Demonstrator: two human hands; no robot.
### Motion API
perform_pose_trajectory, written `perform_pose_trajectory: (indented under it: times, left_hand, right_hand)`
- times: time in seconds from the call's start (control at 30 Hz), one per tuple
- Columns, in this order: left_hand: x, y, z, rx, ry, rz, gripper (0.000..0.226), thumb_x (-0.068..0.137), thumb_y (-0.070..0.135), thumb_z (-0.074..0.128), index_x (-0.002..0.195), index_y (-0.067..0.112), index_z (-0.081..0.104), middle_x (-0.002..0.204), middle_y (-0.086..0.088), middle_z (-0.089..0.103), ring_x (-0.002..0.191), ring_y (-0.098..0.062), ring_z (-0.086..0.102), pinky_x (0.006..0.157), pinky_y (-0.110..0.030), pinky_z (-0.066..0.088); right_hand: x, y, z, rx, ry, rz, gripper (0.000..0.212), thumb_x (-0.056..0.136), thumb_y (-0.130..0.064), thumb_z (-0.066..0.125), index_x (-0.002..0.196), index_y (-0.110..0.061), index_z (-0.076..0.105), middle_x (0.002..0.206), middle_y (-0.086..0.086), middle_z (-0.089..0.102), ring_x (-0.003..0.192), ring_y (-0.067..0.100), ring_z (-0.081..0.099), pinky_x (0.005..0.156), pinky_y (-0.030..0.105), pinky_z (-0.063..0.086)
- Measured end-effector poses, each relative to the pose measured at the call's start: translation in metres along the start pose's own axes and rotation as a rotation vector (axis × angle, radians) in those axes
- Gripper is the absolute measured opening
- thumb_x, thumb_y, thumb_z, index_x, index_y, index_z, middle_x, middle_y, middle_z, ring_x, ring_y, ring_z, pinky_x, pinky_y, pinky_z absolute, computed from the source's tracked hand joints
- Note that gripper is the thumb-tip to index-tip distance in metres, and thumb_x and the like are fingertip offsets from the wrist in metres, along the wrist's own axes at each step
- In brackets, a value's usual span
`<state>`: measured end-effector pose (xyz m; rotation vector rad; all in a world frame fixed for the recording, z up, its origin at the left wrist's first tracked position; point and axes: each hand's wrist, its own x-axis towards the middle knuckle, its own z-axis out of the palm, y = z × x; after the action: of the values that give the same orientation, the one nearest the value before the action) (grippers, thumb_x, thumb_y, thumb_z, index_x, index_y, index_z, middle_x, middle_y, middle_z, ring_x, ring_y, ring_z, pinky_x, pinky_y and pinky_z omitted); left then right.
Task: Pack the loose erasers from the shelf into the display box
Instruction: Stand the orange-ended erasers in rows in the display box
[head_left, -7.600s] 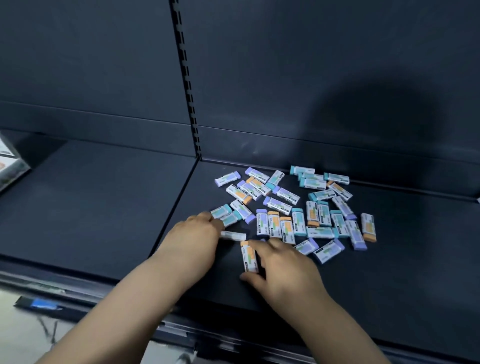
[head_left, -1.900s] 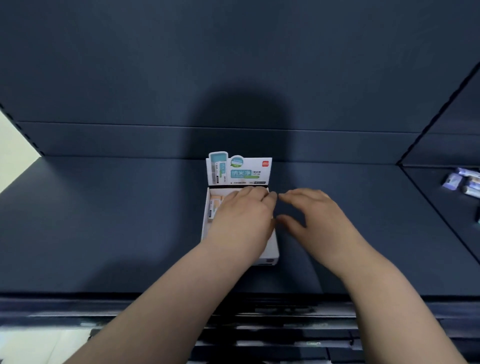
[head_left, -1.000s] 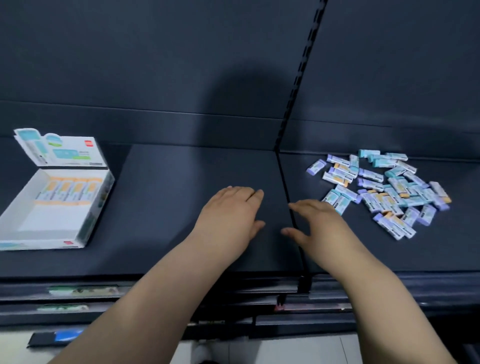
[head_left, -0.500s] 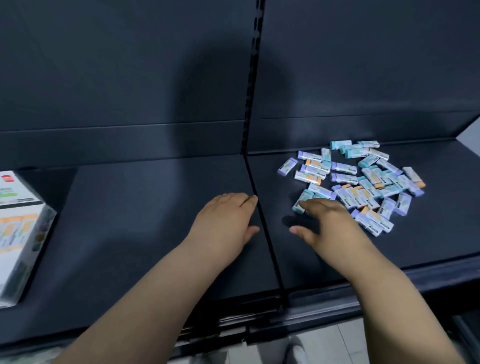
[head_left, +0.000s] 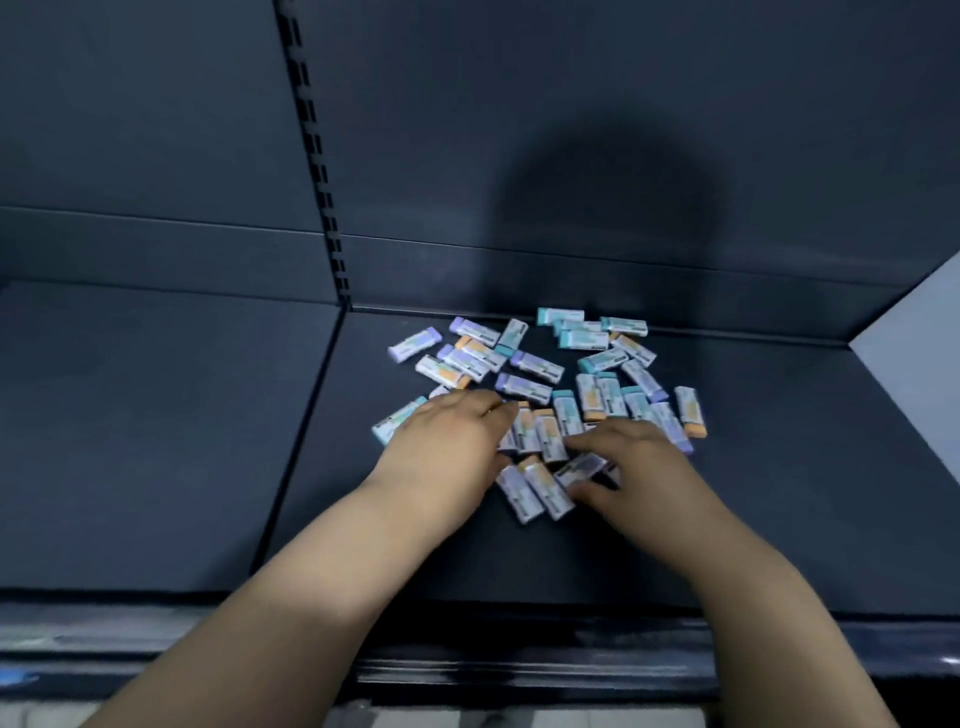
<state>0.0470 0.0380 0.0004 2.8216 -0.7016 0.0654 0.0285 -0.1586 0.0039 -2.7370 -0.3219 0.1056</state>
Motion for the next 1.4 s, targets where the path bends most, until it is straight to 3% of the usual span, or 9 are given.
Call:
perform_pose_trajectory:
  times: [0.13, 0.33, 0.57, 0.77, 0.93, 1.07, 1.2, 1.33, 1.4]
  left_hand:
    - [-0.001, 0.02, 0.003, -0.008, 0.017, -0.082, 0.045, 0.091, 0.034, 0.051, 0.135, 0.026, 0.043, 0.133, 0.005, 0.045, 0.123, -0.019, 0.04, 0.102, -0.029, 0.031]
    - [-0.012, 0.021, 0.003, -0.002, -0.037, -0.113, 0.031, 0.093, 0.039, 0.046, 0.117, 0.026, 0.059, 0.11, 0.004, 0.054, 0.108, -0.018, 0.048, 0.092, -0.028, 0.037]
    - [-0.007, 0.016, 0.003, -0.052, -0.132, -0.073, 0.027, 0.096, 0.032, 0.043, 0.115, 0.025, 0.061, 0.103, 0.002, 0.053, 0.104, -0.018, 0.048, 0.081, -0.024, 0.035]
    - [-0.003, 0.005, 0.0, -0.11, -0.152, -0.084, 0.023, 0.093, 0.03, 0.051, 0.108, 0.02, 0.063, 0.102, -0.001, 0.055, 0.102, -0.02, 0.05, 0.087, -0.03, 0.041]
    - [0.0, 0.007, 0.003, -0.155, -0.138, -0.11, 0.037, 0.085, 0.041, 0.061, 0.115, 0.019, 0.057, 0.104, -0.001, 0.053, 0.106, -0.02, 0.049, 0.089, -0.027, 0.039]
    - [0.004, 0.012, 0.005, -0.226, -0.078, -0.154, 0.061, 0.083, 0.043, 0.063, 0.135, 0.018, 0.042, 0.123, -0.003, 0.05, 0.118, -0.019, 0.043, 0.095, -0.025, 0.035]
    - [0.003, 0.012, 0.002, -0.319, 0.022, -0.176, 0.073, 0.082, 0.04, 0.065, 0.143, 0.019, 0.03, 0.135, -0.003, 0.043, 0.126, -0.017, 0.038, 0.1, -0.02, 0.029]
    - [0.001, 0.013, -0.002, -0.368, 0.064, -0.165, 0.081, 0.078, 0.038, 0.07, 0.144, 0.017, 0.028, 0.138, -0.001, 0.04, 0.129, -0.015, 0.033, 0.104, -0.019, 0.025]
    - [0.001, 0.011, -0.003, -0.343, 0.068, -0.152, 0.079, 0.079, 0.035, 0.07, 0.143, 0.016, 0.029, 0.138, -0.002, 0.04, 0.129, -0.016, 0.034, 0.104, -0.019, 0.026]
  right_hand:
    - [0.003, 0.012, -0.002, 0.072, -0.126, -0.113, 0.055, 0.071, -0.035, 0.075, 0.122, -0.029, 0.057, 0.105, -0.01, 0.048, 0.112, 0.01, 0.038, 0.093, 0.02, 0.031]
    - [0.009, 0.006, 0.008, 0.087, -0.241, -0.149, 0.067, 0.071, -0.037, 0.074, 0.13, -0.041, 0.043, 0.105, -0.014, 0.034, 0.113, 0.006, 0.029, 0.092, 0.021, 0.03]
    - [0.016, 0.002, 0.006, 0.081, -0.266, -0.15, 0.062, 0.073, -0.033, 0.074, 0.126, -0.045, 0.044, 0.097, -0.017, 0.035, 0.108, 0.006, 0.032, 0.09, 0.024, 0.034]
    - [0.012, -0.002, 0.008, 0.107, -0.18, -0.176, 0.047, 0.08, -0.037, 0.065, 0.123, -0.04, 0.049, 0.092, -0.022, 0.04, 0.098, 0.002, 0.036, 0.084, 0.022, 0.035]
    - [0.01, -0.006, 0.009, 0.249, -0.019, -0.046, 0.018, 0.083, -0.03, 0.06, 0.1, -0.035, 0.062, 0.085, -0.016, 0.059, 0.076, 0.001, 0.055, 0.073, 0.027, 0.05]
    - [0.008, -0.011, 0.013, 0.396, 0.097, 0.111, 0.014, 0.083, -0.025, 0.06, 0.095, -0.032, 0.065, 0.068, -0.017, 0.06, 0.058, -0.002, 0.054, 0.058, 0.021, 0.044]
    - [0.009, -0.02, 0.014, 0.639, 0.112, 0.203, 0.011, 0.08, -0.022, 0.066, 0.078, -0.032, 0.061, 0.07, -0.017, 0.066, 0.062, -0.01, 0.057, 0.054, 0.004, 0.039]
    - [0.012, -0.027, 0.013, 0.785, 0.04, 0.284, 0.01, 0.078, -0.025, 0.069, 0.081, -0.027, 0.06, 0.073, -0.01, 0.071, 0.066, -0.002, 0.063, 0.06, 0.016, 0.043]
    - [0.014, -0.029, 0.013, 0.791, -0.004, 0.268, 0.011, 0.078, -0.025, 0.069, 0.081, -0.025, 0.059, 0.072, -0.009, 0.071, 0.064, -0.002, 0.063, 0.059, 0.014, 0.042]
